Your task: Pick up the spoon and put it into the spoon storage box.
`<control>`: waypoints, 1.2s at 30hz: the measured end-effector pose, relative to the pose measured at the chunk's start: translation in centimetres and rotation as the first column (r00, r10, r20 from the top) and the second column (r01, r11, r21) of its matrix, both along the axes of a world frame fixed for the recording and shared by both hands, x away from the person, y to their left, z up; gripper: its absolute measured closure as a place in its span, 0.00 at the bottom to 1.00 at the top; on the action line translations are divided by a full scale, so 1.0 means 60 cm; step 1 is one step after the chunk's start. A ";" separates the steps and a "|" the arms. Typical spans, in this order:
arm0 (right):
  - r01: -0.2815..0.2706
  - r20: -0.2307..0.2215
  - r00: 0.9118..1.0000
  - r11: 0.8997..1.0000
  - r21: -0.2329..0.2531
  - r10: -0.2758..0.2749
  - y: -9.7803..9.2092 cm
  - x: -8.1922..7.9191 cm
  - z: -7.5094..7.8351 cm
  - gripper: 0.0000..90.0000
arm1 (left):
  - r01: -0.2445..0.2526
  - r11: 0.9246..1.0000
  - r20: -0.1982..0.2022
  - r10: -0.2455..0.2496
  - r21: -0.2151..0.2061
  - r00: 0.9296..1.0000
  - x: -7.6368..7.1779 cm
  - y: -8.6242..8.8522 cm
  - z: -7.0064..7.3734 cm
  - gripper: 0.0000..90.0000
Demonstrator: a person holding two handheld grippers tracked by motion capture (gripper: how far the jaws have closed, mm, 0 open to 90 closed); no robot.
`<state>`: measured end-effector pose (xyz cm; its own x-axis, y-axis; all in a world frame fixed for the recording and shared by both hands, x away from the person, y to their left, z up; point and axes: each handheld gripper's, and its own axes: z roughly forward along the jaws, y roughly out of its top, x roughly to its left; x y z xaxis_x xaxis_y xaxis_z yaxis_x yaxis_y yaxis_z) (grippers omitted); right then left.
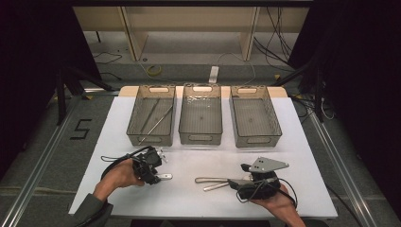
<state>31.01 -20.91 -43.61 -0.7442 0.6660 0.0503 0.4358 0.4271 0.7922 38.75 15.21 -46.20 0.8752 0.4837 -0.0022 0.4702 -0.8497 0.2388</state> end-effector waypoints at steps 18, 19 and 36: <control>-0.001 -0.004 1.000 1.000 -0.004 0.001 -0.001 0.000 -0.001 0.31 | -0.158 0.983 -0.022 0.157 -0.090 0.987 0.021 0.037 0.012 0.82; 0.000 -0.004 1.000 1.000 -0.002 0.000 -0.001 0.000 0.000 0.31 | -0.170 0.980 -0.010 0.170 -0.102 0.985 0.023 0.040 0.014 0.83; 0.002 -0.003 1.000 1.000 -0.003 -0.002 -0.001 0.001 0.000 0.31 | -0.217 0.947 0.020 0.228 -0.236 0.973 0.026 0.051 0.054 0.83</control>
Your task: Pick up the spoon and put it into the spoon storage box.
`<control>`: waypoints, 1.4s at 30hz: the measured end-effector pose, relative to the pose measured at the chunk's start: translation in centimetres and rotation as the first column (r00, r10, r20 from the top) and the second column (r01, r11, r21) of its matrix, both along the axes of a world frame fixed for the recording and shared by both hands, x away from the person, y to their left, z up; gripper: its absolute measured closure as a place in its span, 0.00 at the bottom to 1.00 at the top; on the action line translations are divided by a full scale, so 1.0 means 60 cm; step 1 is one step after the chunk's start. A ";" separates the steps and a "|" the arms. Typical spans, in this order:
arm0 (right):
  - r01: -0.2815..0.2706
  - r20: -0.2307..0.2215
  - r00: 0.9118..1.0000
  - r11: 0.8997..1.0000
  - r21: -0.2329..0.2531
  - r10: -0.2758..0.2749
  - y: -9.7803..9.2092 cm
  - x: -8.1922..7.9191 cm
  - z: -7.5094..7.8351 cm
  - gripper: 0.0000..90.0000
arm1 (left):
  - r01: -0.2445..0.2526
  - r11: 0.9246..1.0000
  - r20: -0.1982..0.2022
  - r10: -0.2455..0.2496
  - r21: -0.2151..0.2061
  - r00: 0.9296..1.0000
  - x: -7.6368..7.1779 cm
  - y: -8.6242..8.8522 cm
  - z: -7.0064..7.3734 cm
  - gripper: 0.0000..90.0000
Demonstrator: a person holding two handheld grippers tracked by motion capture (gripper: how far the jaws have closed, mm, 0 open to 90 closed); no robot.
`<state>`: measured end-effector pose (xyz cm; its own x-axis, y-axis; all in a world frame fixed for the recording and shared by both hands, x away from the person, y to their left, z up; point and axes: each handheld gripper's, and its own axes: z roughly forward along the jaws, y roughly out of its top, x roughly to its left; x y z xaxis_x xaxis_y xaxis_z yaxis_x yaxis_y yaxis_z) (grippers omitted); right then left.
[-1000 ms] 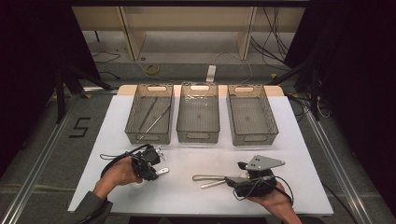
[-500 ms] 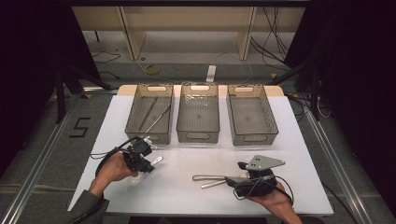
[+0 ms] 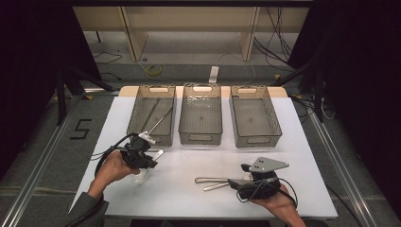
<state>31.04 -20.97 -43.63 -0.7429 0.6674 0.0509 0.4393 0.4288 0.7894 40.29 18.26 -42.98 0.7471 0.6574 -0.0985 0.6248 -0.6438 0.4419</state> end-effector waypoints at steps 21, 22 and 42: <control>0.016 -0.007 1.000 1.000 0.016 -0.016 -0.002 0.001 0.001 0.31 | 0.012 0.984 0.093 0.004 -0.175 0.996 0.027 -0.030 0.076 0.83; 0.017 -0.007 1.000 1.000 0.017 -0.017 -0.002 0.002 0.000 0.31 | 0.015 0.985 0.100 0.003 -0.172 0.995 0.030 -0.033 0.081 0.83; 0.017 -0.001 1.000 1.000 0.014 -0.017 -0.003 0.002 0.001 0.31 | -0.047 0.966 0.191 0.097 -0.254 0.977 0.108 -0.071 0.139 0.83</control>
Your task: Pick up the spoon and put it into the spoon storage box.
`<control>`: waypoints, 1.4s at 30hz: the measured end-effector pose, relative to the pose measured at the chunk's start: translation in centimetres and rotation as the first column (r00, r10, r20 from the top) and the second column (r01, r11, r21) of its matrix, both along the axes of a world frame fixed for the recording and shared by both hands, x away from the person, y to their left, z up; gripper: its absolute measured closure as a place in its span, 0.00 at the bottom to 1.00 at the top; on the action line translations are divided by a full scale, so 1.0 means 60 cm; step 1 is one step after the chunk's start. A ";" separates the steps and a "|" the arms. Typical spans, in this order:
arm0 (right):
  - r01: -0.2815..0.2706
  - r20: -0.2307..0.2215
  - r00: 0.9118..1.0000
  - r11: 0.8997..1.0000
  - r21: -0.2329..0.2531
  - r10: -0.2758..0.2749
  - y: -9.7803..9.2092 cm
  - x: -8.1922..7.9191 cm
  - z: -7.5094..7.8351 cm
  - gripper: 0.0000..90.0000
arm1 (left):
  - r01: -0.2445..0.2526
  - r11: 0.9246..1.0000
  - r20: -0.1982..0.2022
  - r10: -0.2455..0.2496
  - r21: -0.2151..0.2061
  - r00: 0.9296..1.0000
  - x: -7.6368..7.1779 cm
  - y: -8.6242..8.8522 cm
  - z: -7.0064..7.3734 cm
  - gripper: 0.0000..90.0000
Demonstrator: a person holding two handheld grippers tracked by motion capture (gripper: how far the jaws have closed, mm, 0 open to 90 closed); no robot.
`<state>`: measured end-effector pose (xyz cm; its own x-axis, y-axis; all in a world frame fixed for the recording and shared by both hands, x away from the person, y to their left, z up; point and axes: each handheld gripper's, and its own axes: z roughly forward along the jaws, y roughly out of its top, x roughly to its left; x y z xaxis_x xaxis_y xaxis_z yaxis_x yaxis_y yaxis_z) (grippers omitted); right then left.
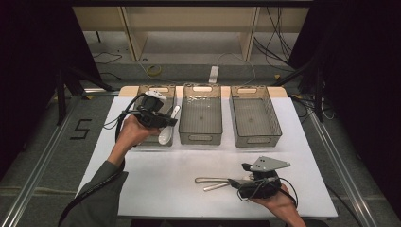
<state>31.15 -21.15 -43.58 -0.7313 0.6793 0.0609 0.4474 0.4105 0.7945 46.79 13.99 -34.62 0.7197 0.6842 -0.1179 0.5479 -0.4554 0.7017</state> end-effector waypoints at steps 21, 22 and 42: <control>-0.005 0.004 1.000 1.000 0.005 0.005 0.001 -0.001 0.001 0.30 | -0.004 0.998 -0.007 0.004 -0.065 1.000 0.065 -0.043 0.004 0.83; -0.006 0.002 1.000 1.000 0.005 0.006 0.001 -0.002 0.001 0.30 | -0.004 0.998 -0.002 0.004 -0.057 1.000 0.067 -0.048 0.006 0.83; -0.011 0.002 1.000 1.000 0.006 0.011 0.000 -0.002 0.001 0.30 | -0.007 0.998 0.007 0.007 -0.056 1.000 0.106 -0.102 0.000 0.83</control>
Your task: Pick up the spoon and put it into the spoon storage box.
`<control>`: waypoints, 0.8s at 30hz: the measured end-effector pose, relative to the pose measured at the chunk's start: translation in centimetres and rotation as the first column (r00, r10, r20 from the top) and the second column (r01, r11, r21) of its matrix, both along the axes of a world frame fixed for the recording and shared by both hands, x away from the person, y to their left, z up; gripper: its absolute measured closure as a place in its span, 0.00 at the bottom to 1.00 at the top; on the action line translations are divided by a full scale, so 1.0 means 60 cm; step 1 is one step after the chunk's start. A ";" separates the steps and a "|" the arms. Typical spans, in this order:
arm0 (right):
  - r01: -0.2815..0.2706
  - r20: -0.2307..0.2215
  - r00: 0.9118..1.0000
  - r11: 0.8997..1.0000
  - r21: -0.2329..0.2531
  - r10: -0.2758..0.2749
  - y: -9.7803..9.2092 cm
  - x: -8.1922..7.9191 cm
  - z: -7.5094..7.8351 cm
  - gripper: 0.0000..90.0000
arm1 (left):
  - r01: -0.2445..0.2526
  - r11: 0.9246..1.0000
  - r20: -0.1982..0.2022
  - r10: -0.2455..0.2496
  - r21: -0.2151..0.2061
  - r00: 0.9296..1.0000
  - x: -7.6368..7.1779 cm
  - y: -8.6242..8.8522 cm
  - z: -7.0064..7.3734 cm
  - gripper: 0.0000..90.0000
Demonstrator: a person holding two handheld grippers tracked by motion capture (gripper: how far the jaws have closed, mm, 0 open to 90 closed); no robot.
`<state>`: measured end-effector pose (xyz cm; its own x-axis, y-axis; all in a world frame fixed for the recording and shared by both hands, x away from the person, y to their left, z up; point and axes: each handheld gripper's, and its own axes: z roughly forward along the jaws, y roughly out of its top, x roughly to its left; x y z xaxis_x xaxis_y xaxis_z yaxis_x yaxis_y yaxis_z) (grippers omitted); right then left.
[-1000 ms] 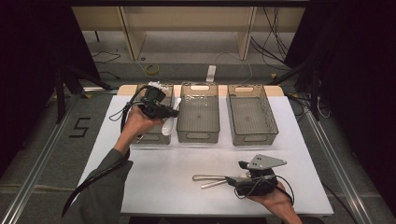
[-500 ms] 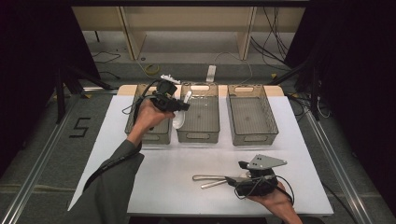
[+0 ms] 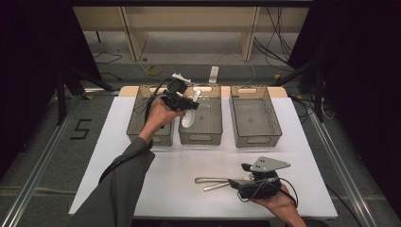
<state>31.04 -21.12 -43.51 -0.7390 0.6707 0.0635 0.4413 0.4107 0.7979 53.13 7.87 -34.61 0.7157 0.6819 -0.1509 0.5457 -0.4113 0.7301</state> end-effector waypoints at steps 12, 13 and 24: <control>-0.004 -0.003 1.000 1.000 0.003 0.004 0.000 0.000 0.000 0.30 | -0.016 1.000 -0.008 0.016 -0.003 1.000 0.010 -0.017 -0.017 0.83; -0.003 -0.003 1.000 1.000 0.003 0.004 0.000 0.000 0.000 0.30 | -0.017 1.000 -0.010 0.017 -0.004 1.000 0.010 -0.018 -0.019 0.83; -0.011 -0.004 1.000 1.000 -0.005 0.011 0.002 -0.001 -0.001 0.30 | -0.062 0.998 -0.030 0.062 -0.001 0.998 0.018 -0.012 -0.045 0.83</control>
<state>30.98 -20.98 -43.58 -0.7459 0.6630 0.0637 0.4404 0.4192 0.7940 54.20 7.16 -37.33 0.6674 0.7244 -0.1726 0.5914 -0.3747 0.7140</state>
